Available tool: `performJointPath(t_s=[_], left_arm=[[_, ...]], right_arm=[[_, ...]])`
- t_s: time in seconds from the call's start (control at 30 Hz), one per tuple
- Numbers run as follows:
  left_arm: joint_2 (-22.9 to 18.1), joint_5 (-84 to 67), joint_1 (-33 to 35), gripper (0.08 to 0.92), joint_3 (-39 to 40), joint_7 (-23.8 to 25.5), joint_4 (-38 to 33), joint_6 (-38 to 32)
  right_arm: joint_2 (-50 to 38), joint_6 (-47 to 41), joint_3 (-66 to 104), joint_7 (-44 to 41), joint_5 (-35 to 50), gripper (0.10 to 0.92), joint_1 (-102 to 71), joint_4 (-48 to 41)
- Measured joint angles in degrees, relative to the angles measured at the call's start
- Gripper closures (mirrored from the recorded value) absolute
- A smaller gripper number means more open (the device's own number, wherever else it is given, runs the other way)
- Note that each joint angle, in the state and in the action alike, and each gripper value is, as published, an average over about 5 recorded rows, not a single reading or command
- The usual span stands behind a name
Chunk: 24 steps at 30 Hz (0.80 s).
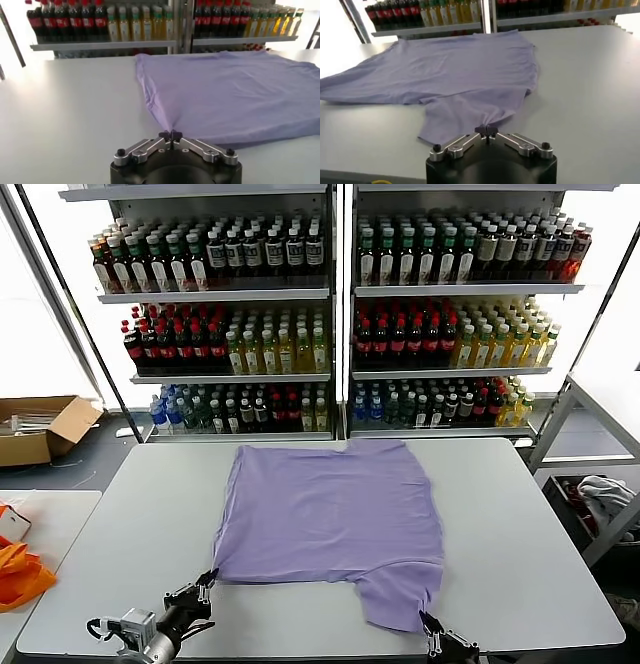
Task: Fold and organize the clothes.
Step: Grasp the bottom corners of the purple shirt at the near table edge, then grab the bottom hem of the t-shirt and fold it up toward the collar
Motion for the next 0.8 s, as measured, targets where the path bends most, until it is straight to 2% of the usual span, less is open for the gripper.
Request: performJointPath(t_s=[0.47,0.8], left_arm=[[-0.81,-1.4,8.63,0.912,-2.32,-0.82,-8.77,-0.19],[0.4,-3.68,8.0,0.912,-3.0,-0.63,-8.71,0.22]], right_arm=[[-0.32,8.57,2.31,-6.46,5.19,0.918,-7.17,3.02],[-0.29,10.7,0.76,-6.83,8.86,0.918,0.55,-0.15]])
